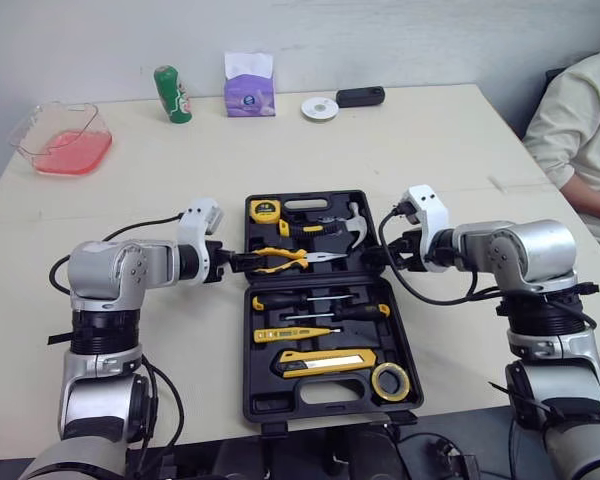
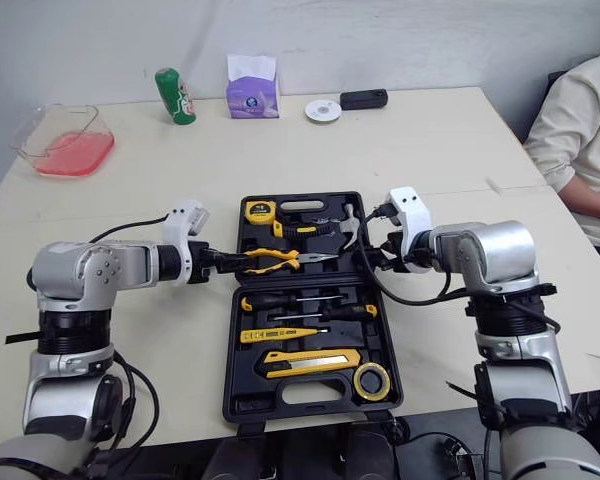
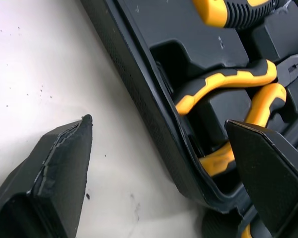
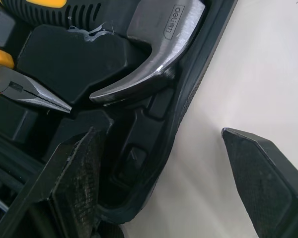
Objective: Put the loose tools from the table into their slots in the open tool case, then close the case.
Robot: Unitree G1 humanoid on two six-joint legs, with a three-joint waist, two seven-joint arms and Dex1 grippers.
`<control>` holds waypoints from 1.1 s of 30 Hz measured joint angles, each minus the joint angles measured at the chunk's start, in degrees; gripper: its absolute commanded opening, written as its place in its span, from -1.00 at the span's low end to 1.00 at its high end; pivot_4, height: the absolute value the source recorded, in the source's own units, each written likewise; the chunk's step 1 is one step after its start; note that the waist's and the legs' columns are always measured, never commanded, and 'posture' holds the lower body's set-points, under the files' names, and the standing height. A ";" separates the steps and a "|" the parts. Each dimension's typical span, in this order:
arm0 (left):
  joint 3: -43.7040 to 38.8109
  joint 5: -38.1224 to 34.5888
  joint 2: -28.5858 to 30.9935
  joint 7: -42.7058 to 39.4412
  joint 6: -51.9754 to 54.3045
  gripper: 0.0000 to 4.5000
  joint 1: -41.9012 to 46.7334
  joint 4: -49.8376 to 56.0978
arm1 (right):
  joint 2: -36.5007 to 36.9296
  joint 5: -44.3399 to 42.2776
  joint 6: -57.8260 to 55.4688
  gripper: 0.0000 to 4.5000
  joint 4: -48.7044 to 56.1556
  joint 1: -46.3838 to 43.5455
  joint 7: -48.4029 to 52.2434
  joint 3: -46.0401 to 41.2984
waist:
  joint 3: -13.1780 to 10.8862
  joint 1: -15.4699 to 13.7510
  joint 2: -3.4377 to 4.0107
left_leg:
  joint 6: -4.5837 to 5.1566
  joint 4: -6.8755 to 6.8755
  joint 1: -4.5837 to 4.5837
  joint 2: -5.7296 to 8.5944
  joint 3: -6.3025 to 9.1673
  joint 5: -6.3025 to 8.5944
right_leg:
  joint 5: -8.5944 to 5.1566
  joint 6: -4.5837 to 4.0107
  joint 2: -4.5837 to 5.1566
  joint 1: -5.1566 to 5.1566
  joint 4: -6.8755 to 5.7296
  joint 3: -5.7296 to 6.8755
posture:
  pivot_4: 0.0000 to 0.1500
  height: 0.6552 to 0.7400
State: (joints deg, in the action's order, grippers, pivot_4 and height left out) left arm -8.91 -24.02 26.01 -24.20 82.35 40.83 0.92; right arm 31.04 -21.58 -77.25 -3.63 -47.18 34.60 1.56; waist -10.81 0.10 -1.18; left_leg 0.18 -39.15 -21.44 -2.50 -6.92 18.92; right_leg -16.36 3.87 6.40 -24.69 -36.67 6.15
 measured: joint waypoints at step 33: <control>7.83 11.69 -0.08 -3.26 -53.11 -0.99 -3.60 -4.66 | 2.78 11.85 47.41 -1.00 4.68 10.81 -0.39 2.69 | 0.02 0.11 0.00 | -0.01 0.01 -0.93 -0.05 -0.80 -0.01 | 0.02 0.02 -0.20 -1.13 -0.05 0.36 | 1.00 0.63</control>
State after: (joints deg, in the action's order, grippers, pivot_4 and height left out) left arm -1.08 -12.33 25.93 -27.45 29.24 37.24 -3.73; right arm 33.82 -9.73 -29.84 1.05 -36.37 34.21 4.25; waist -10.79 0.21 -1.18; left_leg 0.17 -39.14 -22.37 -2.55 -7.72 18.91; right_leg -16.34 3.89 6.21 -25.82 -36.72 6.51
